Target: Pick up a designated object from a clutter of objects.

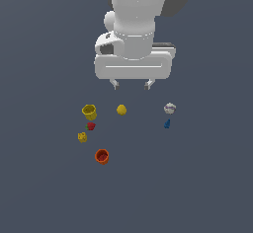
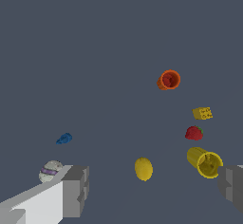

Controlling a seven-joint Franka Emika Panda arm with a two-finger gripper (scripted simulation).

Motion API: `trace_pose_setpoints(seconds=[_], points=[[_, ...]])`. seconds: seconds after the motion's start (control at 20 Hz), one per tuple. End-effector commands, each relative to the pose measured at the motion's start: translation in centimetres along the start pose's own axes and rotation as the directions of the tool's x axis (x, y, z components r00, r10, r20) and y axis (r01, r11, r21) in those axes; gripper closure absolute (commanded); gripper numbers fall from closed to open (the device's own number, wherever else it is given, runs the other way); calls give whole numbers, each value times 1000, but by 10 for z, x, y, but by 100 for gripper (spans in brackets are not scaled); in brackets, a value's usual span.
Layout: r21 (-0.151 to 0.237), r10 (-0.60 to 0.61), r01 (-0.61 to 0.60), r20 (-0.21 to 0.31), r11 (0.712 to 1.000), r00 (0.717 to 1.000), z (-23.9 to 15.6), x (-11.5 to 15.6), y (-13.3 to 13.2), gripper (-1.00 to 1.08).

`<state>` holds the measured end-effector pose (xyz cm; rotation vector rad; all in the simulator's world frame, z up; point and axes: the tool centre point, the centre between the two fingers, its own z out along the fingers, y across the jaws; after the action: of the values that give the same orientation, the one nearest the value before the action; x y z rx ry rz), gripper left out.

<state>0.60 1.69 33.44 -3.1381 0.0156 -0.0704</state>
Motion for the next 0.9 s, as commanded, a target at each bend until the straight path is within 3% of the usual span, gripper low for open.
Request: trace_pose_setpoints(seconds=[0.0,0.45,0.85], points=[[0,0,0,0,1000,1000,0,0,0,-92],[10,76,-76,-43,997,996,-16,8,27,-92],[10,77,-77,-42,997,996,-15,8,26,-92]])
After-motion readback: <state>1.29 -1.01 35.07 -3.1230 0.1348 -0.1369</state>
